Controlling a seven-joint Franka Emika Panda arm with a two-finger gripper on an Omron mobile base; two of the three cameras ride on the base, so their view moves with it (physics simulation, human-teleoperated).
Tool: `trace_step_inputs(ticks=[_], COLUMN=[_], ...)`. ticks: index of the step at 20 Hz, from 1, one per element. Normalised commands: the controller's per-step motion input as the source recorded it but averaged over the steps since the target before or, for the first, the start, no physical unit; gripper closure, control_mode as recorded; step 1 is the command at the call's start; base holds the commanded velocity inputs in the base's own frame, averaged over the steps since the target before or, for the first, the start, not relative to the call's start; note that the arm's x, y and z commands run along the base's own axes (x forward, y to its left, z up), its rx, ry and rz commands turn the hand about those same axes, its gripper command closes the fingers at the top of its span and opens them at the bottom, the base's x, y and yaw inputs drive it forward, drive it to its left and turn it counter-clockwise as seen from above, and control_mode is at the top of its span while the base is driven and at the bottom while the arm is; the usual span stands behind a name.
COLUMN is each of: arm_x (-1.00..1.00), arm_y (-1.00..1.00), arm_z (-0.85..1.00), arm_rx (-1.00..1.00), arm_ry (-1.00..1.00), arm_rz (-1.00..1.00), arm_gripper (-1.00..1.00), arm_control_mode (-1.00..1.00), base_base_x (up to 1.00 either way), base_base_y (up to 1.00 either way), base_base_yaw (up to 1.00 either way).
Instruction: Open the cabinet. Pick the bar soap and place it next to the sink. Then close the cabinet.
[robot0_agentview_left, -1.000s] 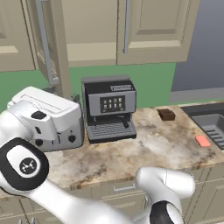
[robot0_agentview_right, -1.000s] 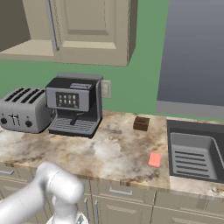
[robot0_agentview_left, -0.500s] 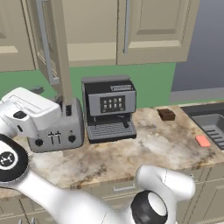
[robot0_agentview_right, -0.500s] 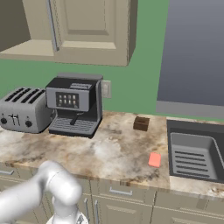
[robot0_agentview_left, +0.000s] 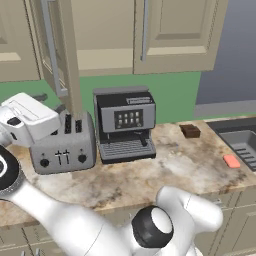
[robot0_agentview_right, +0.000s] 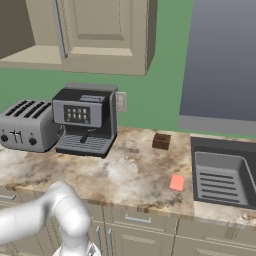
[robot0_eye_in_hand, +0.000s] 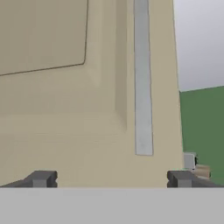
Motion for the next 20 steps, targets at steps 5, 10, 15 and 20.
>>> trace_step_inputs(ticks=[5,10,15,20], arm_x=[0.0,0.0,0.01,0.19], arm_y=[-0.93,-1.0,-0.91,-0.78], arm_z=[0.0,0.01,0.04,0.12], arm_rx=[0.0,0.0,-0.01,-0.07], arm_ry=[0.0,0.0,0.0,0.02], arm_rz=[-0.01,0.0,0.02,0.06], arm_gripper=[-1.0,-1.0,-1.0,-1.0], arm_control_mode=[-1.0,-1.0,-1.0,-1.0], base_base_x=[0.0,0.0,0.0,0.0], base_base_y=[0.0,0.0,0.0,0.0], base_base_yaw=[0.0,0.0,0.0,0.0])
